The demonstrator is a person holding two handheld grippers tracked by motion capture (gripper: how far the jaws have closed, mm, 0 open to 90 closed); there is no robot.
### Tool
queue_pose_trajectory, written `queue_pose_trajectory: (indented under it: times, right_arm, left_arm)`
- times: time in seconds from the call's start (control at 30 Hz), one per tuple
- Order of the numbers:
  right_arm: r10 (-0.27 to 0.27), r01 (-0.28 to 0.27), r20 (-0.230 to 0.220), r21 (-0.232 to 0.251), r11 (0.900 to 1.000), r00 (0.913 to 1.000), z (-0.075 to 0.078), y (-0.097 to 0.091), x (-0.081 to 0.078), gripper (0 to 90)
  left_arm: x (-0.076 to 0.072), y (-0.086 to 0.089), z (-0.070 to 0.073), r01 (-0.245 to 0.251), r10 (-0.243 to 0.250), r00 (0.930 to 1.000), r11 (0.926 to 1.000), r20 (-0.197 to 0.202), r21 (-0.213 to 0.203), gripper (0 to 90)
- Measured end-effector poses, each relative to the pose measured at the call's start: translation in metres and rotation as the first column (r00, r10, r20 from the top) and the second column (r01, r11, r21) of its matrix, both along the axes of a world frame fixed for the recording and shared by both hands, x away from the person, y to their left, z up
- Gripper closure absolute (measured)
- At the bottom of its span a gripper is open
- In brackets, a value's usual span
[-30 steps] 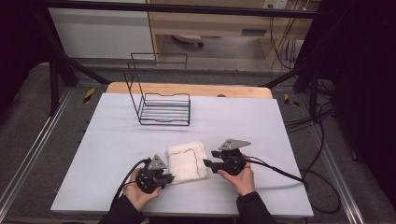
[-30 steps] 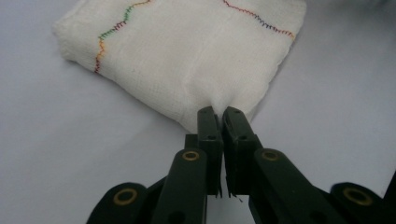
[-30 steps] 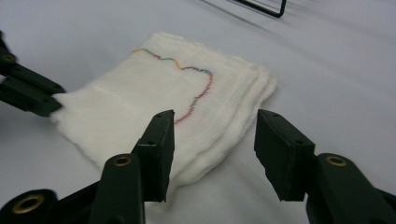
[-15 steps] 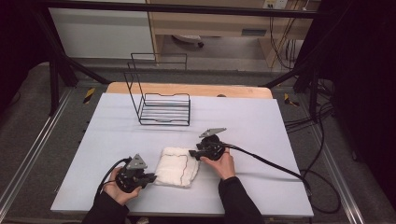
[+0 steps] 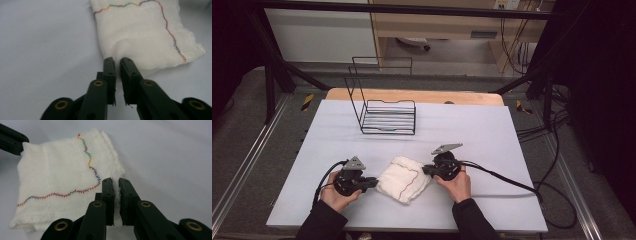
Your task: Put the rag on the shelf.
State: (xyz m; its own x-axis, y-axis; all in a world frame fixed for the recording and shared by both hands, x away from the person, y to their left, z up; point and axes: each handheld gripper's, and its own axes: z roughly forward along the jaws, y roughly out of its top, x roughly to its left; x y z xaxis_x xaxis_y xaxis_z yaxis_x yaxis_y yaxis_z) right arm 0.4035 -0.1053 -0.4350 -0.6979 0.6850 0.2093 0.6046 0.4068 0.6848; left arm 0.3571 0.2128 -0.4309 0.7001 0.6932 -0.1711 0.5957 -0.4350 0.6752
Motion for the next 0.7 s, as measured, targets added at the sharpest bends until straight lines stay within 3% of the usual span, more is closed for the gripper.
queue_pose_trajectory:
  times: [0.1,0.23,0.33,0.43,0.53,0.7]
  right_arm:
    - [-0.006,0.006,0.012,-0.011,0.9999,0.9999,-0.006,-0.001,-0.002,82.5]
    - [0.029,-0.027,0.082,-0.028,0.9993,0.9962,-0.009,0.0,-0.001,74.0]
    - [0.038,-0.044,0.126,0.043,0.9981,0.9913,-0.002,0.001,0.006,58.4]
    - [0.059,-0.07,0.153,0.065,0.9955,0.9864,0.004,0.013,0.017,46.3]
    - [0.097,-0.106,0.169,0.047,0.9932,0.9808,0.006,0.033,0.029,43.6]
    - [0.137,-0.14,0.138,0.008,0.9902,0.9809,0.001,0.066,0.048,44.4]
  left_arm:
    - [-0.003,0.004,0.001,-0.093,0.092,0.9956,0.993,-0.014,-0.072,62.6]
    - [-0.005,0.001,-0.003,-0.162,0.161,0.9867,0.9843,-0.023,-0.071,52.4]
    - [-0.003,-0.004,-0.008,-0.178,0.175,0.9836,0.9816,-0.043,-0.07,53.5]
    - [-0.003,-0.009,-0.012,-0.172,0.171,0.9846,0.9838,-0.038,-0.048,54.1]
    - [-0.005,-0.011,-0.014,-0.159,0.158,0.9869,0.9867,-0.034,-0.035,57.9]
    - [-0.005,-0.01,-0.016,-0.145,0.142,0.9881,0.9884,-0.061,-0.047,66.0]
